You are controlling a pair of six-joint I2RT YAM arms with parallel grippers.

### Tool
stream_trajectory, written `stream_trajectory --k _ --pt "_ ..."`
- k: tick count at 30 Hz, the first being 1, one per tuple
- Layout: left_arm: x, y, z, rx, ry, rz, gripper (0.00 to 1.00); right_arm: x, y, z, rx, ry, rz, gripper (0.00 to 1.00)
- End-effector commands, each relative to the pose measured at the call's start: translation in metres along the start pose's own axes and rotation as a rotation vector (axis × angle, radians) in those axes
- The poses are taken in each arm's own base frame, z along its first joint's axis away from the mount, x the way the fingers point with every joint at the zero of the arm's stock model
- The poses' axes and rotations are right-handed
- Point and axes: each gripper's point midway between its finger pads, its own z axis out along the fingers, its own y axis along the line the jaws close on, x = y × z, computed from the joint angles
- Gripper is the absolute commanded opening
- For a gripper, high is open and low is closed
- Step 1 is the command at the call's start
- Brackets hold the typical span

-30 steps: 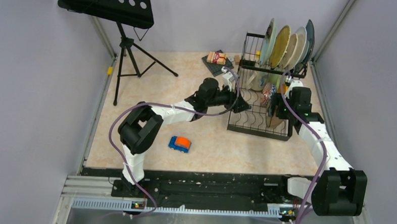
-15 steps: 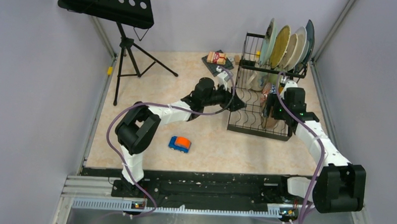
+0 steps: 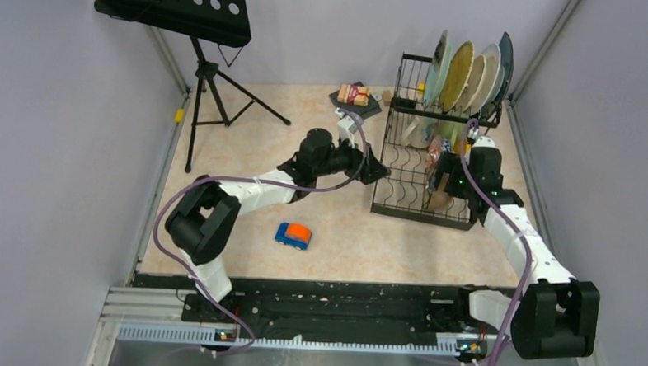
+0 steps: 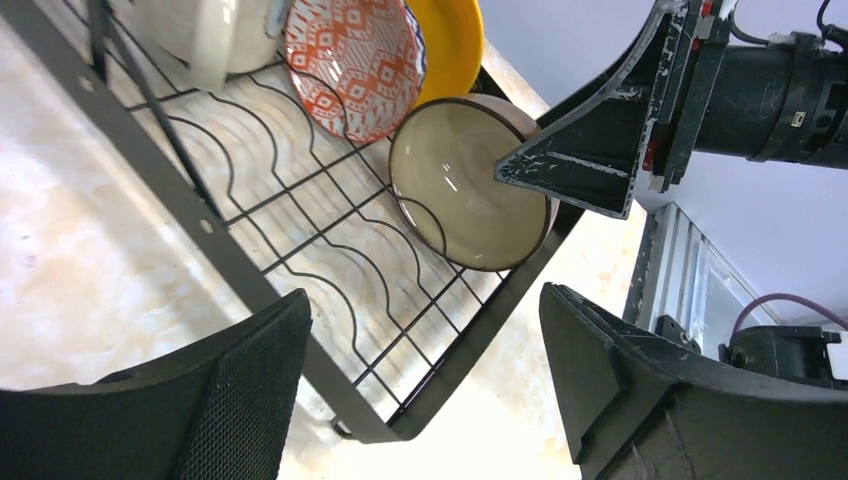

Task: Load the mixed dishes into the dish rack
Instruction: Insert the bowl into the dish rack, then reset both arms

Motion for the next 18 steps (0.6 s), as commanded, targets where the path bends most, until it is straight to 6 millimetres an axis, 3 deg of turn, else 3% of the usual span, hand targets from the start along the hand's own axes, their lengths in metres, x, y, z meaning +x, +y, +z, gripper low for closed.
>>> stream_trajectory --k 1,8,18 --pt "-0.036 -0.005 -0.024 -0.011 -0.104 0.061 0.88 -0.045 -0.003 -0.023 0.004 -0.120 0.053 0.91" --pt "-0.042 0.013 -0.054 -0.088 -0.129 0.062 0.90 -0.067 -0.008 -0.053 0.015 -0.180 0.079 0.94" --pt "-0.059 0.042 -0.104 -0.276 -0.206 0.054 0.94 -0.100 0.022 -0.097 -0.164 -0.306 0.125 0.93"
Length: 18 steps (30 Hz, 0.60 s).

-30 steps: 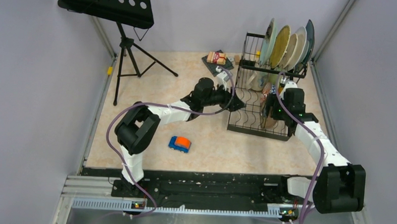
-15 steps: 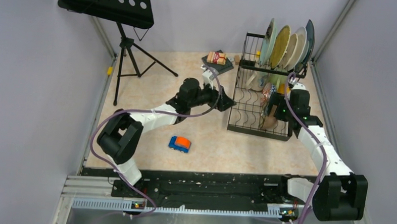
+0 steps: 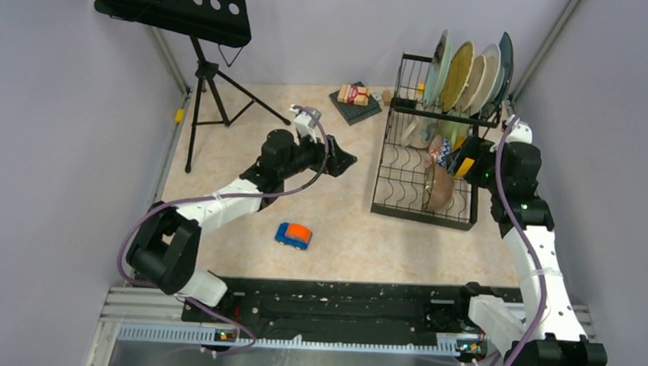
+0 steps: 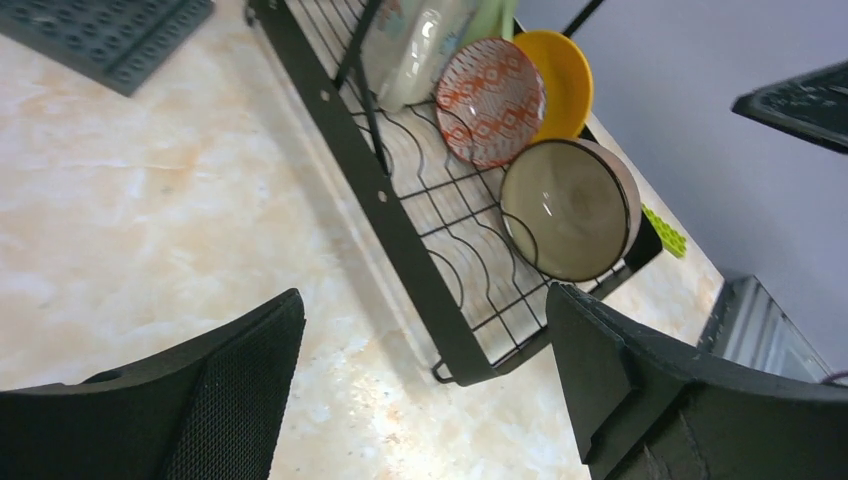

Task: Load the mixed dishes into the dish rack
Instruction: Reset both arms

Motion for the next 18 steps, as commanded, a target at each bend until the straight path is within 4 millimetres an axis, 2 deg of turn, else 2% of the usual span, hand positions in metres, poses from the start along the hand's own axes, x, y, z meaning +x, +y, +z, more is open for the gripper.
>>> stream_trajectory --k 1,5,9,12,15,18 --pt "-0.029 0.013 -0.023 -0.103 -0.089 0.030 0.94 -0.030 0.026 -0.018 -0.107 -0.073 0.037 0.94" --pt "-0.043 0.041 -0.049 -0.283 -0.167 -0.004 0.96 -0.032 0.051 -0.022 -0.249 -0.095 0.095 0.93" --pt "-0.057 0.075 -0.090 -0.551 -0.270 -0.035 0.99 -0.032 0.063 -0.024 -0.334 -0.144 0.101 0.94" --pt "-0.062 0.095 -0.121 -0.728 -0.329 -0.058 0.99 -0.032 0.061 -0.027 -0.333 -0.165 0.078 0.94" --pt "-0.071 0.105 -0.152 -0.863 -0.382 -0.059 0.99 -0.041 0.048 -0.029 -0.251 -0.203 0.070 0.94" --pt "-0.078 0.107 -0.175 -0.932 -0.434 -0.053 0.99 -0.050 0.038 -0.032 -0.187 -0.242 0.064 0.95"
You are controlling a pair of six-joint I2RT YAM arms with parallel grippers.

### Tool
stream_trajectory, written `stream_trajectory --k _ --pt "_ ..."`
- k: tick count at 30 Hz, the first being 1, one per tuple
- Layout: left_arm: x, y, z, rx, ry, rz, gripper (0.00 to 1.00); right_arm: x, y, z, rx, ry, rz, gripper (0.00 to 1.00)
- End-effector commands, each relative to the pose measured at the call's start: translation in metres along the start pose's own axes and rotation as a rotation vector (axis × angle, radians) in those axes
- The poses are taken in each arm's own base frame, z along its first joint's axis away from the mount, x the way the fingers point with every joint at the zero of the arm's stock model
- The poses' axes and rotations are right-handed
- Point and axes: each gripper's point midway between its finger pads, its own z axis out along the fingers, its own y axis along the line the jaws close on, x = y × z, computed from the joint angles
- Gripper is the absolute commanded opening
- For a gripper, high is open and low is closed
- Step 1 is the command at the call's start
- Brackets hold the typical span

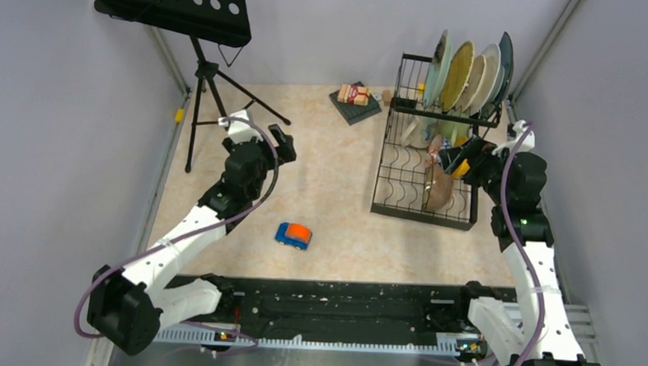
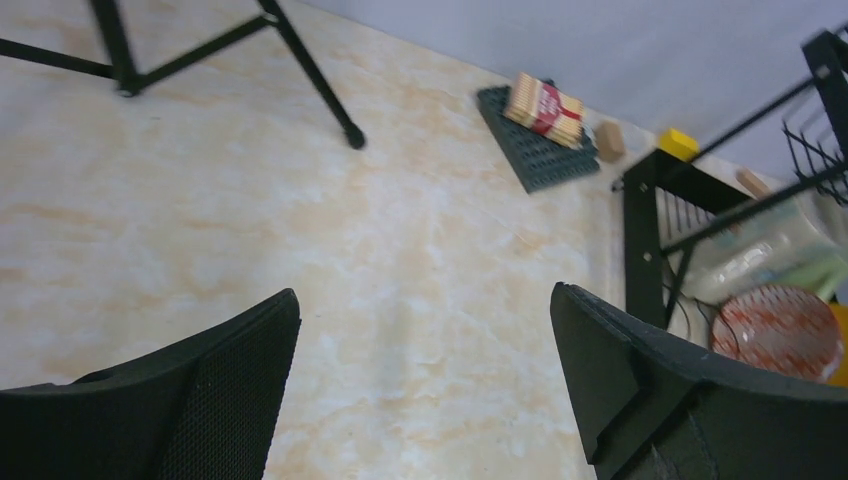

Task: Load the mixed dishes into the dish rack
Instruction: Reset both arms

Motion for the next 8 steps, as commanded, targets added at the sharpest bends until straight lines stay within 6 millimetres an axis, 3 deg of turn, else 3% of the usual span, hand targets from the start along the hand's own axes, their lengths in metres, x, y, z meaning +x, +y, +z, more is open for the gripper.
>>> stream_trajectory --k 1,8 --pt "-0.026 0.045 -0.019 -0.215 -0.114 0.001 0.99 -0.037 -0.002 -0.011 0.054 -0.140 -0.042 0.95" --pt "-0.039 0.059 -0.028 -0.298 -0.149 0.041 0.99 -0.047 -0.008 -0.021 0.109 -0.206 -0.030 0.95"
